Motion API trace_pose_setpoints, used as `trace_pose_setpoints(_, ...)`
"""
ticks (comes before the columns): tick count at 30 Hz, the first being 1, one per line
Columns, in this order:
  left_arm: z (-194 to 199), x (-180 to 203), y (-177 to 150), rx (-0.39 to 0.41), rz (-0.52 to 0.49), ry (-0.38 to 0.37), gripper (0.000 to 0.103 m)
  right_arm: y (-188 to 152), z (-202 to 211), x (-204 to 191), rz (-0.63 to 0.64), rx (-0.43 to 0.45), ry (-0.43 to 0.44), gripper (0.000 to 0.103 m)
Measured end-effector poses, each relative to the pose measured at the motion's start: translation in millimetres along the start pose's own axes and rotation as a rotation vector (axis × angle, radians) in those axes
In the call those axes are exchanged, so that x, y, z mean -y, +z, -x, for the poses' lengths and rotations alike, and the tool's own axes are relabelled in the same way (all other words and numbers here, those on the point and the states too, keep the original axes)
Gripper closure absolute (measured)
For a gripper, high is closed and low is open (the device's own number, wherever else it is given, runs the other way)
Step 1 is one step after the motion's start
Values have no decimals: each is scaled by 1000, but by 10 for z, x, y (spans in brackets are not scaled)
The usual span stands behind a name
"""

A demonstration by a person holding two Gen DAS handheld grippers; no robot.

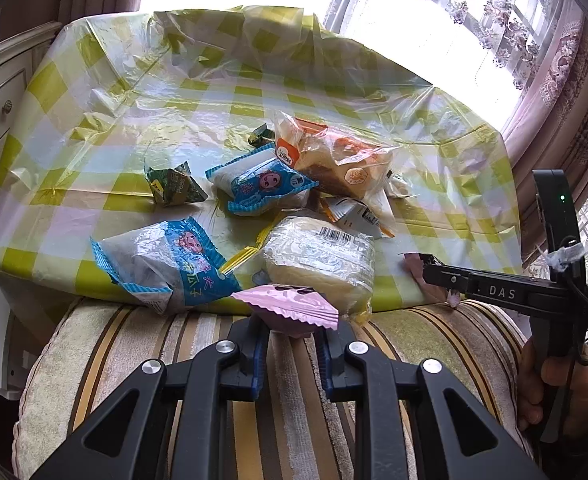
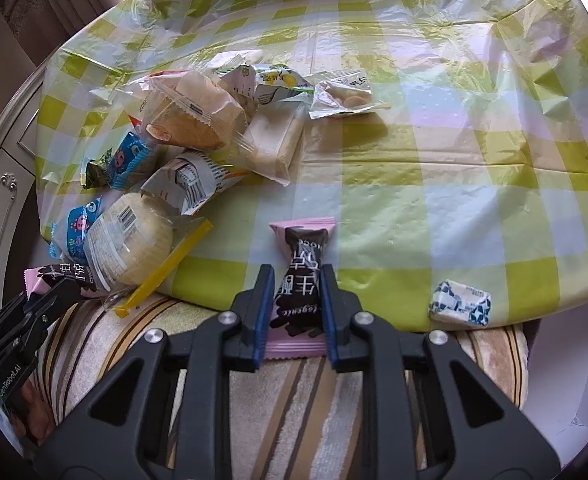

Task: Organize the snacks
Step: 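Grasp the pink-and-black wrapped candy with the right gripper while the left gripper grasps the pink wrapper, then carry the pink candies to the white box and release both grippers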

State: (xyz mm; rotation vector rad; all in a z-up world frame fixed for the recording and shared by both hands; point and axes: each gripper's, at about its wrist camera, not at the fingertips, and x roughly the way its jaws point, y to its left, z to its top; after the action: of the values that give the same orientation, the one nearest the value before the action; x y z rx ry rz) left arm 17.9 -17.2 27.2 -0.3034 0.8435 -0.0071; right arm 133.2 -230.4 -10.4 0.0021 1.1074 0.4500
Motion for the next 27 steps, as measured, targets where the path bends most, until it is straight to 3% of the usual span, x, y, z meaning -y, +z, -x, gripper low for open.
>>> trace_pose_setpoints(6,188,83,0,45,-8,7,81,-74,263,108,-34,61,22,80)
trace_pose_setpoints(8,234,139,18,57,-19,6,81,-105,343,195,-53,77,29,92)
trace_pose_setpoints(15,265,352,97,62,-63,-2,81,-186,423,391,-84,66,45,92)
trace_pose_setpoints(16,267,376,106,63,-66,-4,81,-191,429,404,-87,65,50,85)
trace_pose_setpoints(17,266,399,107,63,-71,-6,81,-181,426,400,-83,58,46,62)
trace_pose_setpoints(18,267,431,102,63,-75,-10,81,-172,413,383,-67,48,41,45)
trace_pose_setpoints(19,264,460,100,60,-82,-15,81,-145,394,351,-46,41,42,20)
trace_pose_setpoints(20,256,492,94,57,-89,-18,81,-115,378,318,-27,36,49,16)
trace_pose_setpoints(24,240,582,89,52,-101,-35,81,33,195,167,70,-23,23,17)
trace_pose_setpoints(27,224,624,96,51,-103,-42,81,54,-26,74,125,-101,27,42)
